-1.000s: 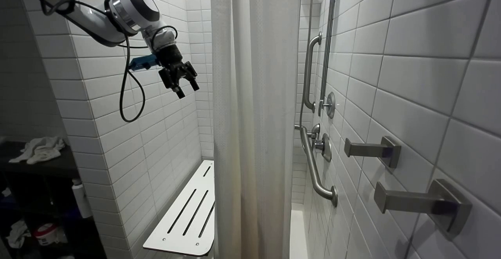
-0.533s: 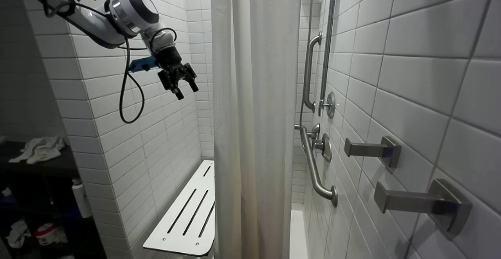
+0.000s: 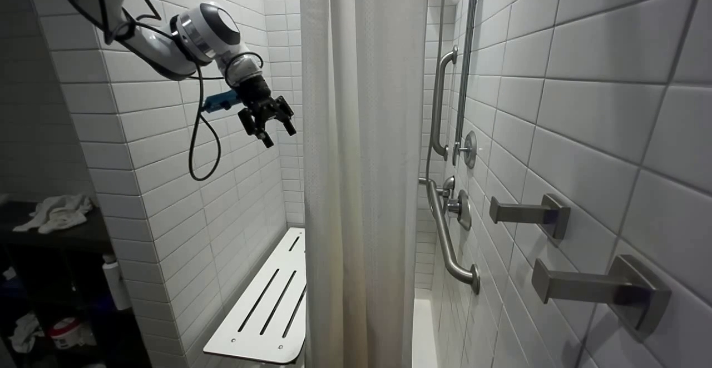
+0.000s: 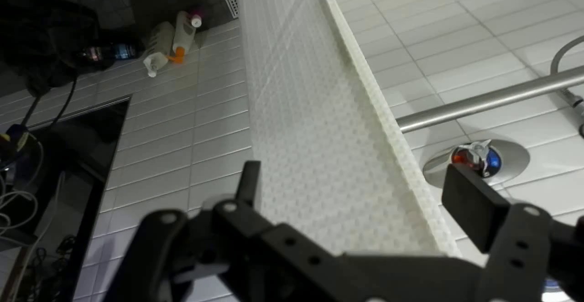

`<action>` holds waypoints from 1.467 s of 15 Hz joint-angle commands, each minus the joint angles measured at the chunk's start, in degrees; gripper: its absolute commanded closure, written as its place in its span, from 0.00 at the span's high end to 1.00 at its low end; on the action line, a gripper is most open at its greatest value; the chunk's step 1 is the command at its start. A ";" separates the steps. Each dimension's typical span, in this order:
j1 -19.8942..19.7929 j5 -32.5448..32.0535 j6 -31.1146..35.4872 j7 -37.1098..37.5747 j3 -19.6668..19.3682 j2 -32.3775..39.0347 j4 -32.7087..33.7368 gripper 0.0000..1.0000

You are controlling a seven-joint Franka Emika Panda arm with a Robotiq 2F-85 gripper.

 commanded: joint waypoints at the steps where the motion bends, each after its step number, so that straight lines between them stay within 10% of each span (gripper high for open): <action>1: 1.76 -2.41 -5.71 5.21 -3.33 8.84 9.59 1.00; 4: 2.36 -2.85 -9.35 6.70 -5.55 14.29 15.01 1.00; 15: 3.88 -1.68 -15.48 5.37 -8.56 21.70 25.08 0.05; 22: 4.20 -1.84 -15.86 5.20 -8.61 22.63 26.98 0.01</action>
